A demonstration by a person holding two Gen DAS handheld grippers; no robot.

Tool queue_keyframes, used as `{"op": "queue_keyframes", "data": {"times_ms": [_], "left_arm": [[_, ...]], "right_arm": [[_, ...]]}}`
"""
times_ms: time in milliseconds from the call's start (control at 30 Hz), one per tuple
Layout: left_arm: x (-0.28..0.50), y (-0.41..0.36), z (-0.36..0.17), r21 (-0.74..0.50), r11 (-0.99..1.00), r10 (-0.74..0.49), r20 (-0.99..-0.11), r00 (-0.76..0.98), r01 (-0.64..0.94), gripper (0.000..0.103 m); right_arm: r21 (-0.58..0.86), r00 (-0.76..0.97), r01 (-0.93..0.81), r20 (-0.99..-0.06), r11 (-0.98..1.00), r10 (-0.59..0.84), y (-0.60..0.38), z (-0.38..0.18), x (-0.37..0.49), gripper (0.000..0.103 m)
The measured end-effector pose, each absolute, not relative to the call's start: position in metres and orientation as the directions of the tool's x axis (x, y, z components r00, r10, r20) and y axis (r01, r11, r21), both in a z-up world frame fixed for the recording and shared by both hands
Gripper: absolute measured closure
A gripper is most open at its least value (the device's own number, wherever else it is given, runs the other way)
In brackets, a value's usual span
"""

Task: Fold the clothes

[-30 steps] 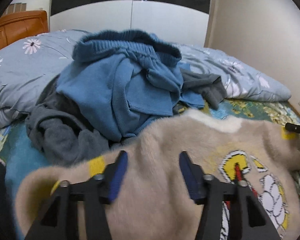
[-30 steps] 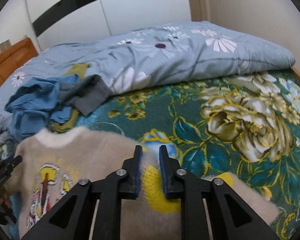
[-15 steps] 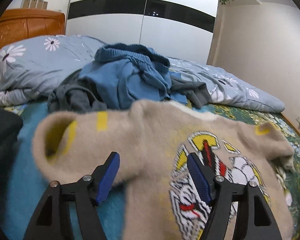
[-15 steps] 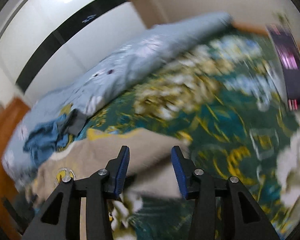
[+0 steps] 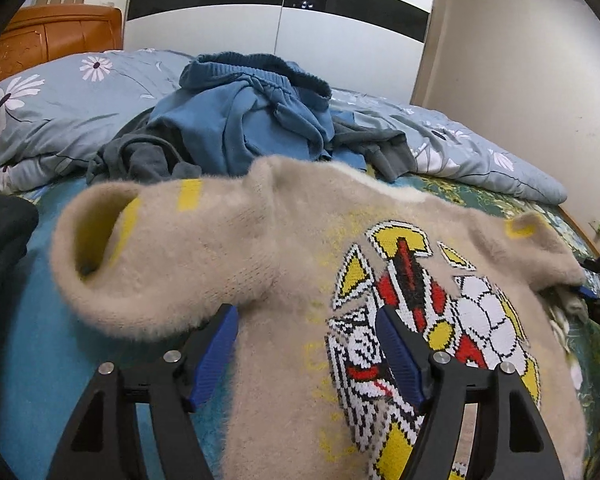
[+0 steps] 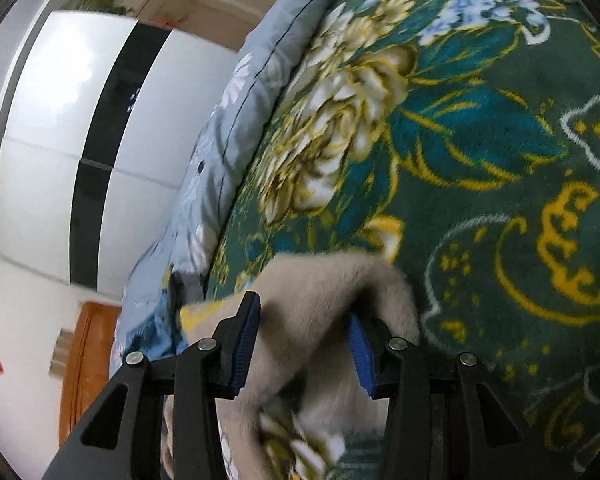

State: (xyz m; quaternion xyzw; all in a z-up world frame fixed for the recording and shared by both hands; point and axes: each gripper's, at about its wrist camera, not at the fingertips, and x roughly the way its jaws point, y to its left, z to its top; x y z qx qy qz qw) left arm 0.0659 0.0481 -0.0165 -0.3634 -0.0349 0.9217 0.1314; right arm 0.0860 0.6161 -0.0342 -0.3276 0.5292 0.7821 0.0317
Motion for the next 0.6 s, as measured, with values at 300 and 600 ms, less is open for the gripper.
{"op": "queue_keyframes", "data": {"times_ms": [300,600], "left_arm": [[0.062,0.044,-0.020,-0.169,-0.966,0.259,-0.674,-0.692,-0.197,0.028],[0.061,0.040,-0.019,-0.178,-0.964,0.267,-0.677,-0.686,-0.200,0.028]], "right_arm": [[0.589,-0.862,-0.226,-0.493,-0.776,-0.123,0.594,0.057,0.081,0.093],[0.436,-0.719,-0.369,-0.694,-0.821,-0.045,0.604,-0.010,0.089,0.093]]}}
